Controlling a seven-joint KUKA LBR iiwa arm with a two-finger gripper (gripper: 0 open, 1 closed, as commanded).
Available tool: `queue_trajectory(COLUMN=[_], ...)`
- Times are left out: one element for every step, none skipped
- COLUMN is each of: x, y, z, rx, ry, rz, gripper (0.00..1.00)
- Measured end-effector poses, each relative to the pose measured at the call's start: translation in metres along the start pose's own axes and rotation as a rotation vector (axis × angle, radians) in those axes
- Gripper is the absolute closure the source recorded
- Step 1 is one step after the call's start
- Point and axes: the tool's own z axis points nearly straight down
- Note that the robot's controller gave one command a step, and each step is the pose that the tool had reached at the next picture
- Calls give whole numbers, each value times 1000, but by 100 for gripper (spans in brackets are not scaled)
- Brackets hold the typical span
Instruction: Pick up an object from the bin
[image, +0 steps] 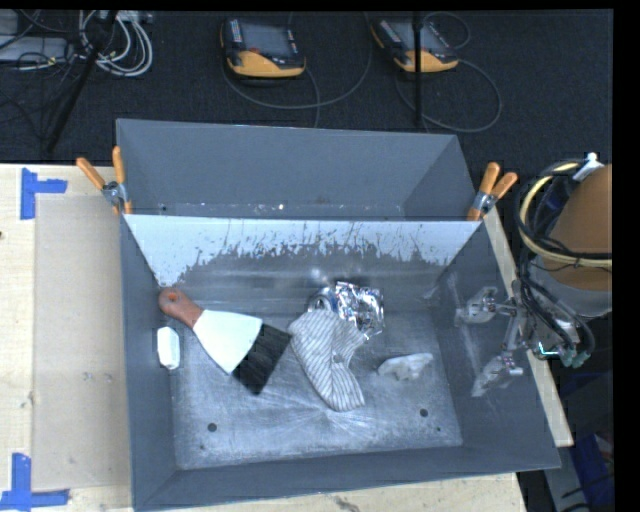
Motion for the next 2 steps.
queue_trajectory(x=[-2, -22], y=[1, 6], z=[-4, 60], rx=[2, 3], ry=[-8, -14], rz=[-4, -7], gripper=[0, 0])
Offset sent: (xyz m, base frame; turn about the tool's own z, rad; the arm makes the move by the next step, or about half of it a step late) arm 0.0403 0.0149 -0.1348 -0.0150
